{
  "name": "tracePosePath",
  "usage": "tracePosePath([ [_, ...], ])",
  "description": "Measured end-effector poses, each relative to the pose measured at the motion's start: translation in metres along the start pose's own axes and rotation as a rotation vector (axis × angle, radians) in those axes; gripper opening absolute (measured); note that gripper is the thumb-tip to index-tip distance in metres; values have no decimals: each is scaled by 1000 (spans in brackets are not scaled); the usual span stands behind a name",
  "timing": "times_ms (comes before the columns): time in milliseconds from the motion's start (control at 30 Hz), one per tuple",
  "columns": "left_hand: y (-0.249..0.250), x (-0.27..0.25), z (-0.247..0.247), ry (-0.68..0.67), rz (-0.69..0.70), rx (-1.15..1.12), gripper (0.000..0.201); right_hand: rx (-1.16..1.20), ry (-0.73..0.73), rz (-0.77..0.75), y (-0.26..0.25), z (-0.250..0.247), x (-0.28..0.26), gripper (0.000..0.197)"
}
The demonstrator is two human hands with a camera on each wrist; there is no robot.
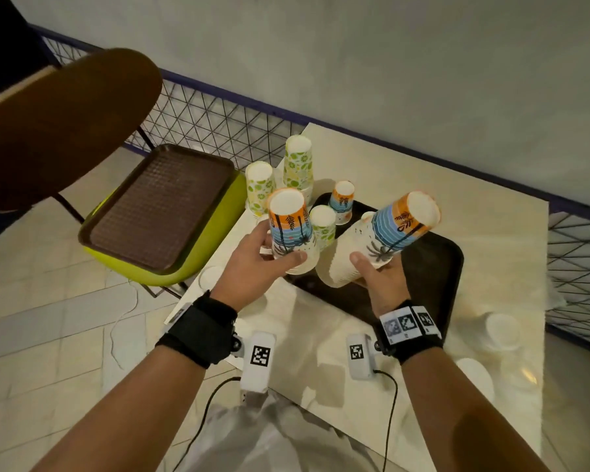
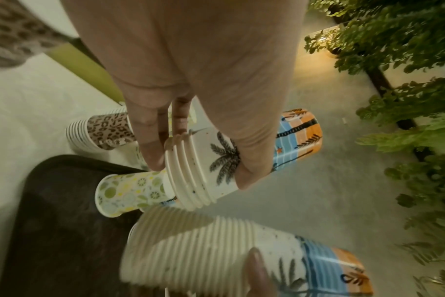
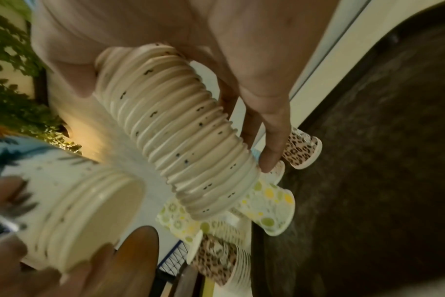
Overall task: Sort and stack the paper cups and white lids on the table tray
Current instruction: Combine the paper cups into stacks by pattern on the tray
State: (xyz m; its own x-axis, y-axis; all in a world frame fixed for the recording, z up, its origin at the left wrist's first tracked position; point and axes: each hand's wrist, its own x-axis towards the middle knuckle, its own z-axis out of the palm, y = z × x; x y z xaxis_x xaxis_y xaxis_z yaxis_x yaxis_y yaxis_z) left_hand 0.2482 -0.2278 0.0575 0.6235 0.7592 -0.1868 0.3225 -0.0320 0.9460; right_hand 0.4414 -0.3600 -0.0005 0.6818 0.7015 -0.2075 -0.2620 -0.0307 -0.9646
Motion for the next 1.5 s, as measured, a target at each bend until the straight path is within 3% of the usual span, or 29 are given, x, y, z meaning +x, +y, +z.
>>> tracePosePath([
  [233, -2, 11, 29, 64, -35, -77, 50, -26, 41, -83, -52, -3, 58, 60],
  [400, -3, 24, 33, 84, -57, -96, 50, -88, 62, -107, -72, 5, 102, 81],
  [467, -5, 31, 31, 86, -72, -107, 49, -102, 70, -132, -73, 11, 122, 83],
  [633, -4, 44, 27, 89, -73, -132, 49, -157, 32, -141, -62, 24, 166, 63],
  [833, -6, 57, 24, 75, -57, -128, 53, -274, 24, -153, -37, 33, 204, 70],
  [1233, -14, 74, 25, 60, -75, -122, 52, -495, 30, 59, 26, 30, 230, 98],
  [1500, -10, 76, 25, 48, -57, -100, 54, -591, 20, 79, 6, 23, 219, 112],
])
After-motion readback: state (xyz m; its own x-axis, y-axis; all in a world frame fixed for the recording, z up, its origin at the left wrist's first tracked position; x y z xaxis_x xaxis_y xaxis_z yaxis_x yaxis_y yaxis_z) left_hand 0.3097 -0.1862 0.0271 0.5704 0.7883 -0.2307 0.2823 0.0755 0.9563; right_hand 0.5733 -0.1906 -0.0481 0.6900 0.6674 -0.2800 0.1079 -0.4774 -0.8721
